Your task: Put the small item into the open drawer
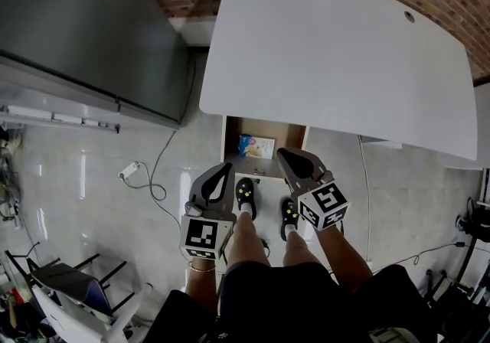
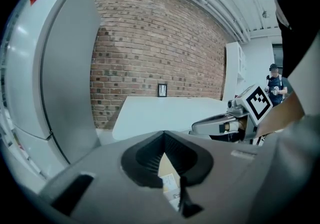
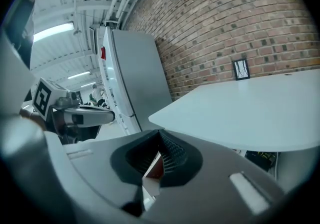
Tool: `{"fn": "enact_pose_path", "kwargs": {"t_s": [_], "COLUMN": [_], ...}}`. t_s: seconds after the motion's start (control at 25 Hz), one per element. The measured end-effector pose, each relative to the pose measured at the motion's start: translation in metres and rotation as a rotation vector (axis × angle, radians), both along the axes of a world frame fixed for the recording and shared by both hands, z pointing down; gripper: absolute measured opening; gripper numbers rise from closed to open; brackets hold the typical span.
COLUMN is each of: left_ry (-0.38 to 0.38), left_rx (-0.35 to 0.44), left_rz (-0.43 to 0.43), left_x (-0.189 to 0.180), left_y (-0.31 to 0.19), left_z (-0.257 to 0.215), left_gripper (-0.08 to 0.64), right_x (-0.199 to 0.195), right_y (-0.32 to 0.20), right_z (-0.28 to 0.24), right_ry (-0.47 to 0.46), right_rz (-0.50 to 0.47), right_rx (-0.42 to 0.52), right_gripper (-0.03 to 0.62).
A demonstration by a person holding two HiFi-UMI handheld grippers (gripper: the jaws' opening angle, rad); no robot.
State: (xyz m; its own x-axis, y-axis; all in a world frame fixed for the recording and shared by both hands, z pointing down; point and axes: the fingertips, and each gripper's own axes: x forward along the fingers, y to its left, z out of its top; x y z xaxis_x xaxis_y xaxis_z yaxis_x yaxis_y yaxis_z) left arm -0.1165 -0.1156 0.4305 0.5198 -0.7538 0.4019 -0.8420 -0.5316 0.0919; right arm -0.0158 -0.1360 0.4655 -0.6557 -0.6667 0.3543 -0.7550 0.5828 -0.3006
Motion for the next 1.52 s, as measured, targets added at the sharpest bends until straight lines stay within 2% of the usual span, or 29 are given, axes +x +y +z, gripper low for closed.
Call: {"fn": "enact_pose_path", "kwargs": {"t_s": [0.84,1.52], "left_ry": [-0.024,-0.025], "left_rx": [0.063,0.107], "left_rz": [0.054,0.061], "left_x": [0.033,0.053], "left_y": [0.025,0.032], "left_z": [-0.067,-0.096], "left_gripper": [-0.003,-0.003], "right_x": [0.03,0.047], "right_y": [0.029,0.041], "right_z": [-0.099,-0.127], "right_ry": [-0.076,-0.099], "right_rz": [0.032,0.042], "right_rx": [0.11,0.146], "right_gripper": [0.012,0.012]}}
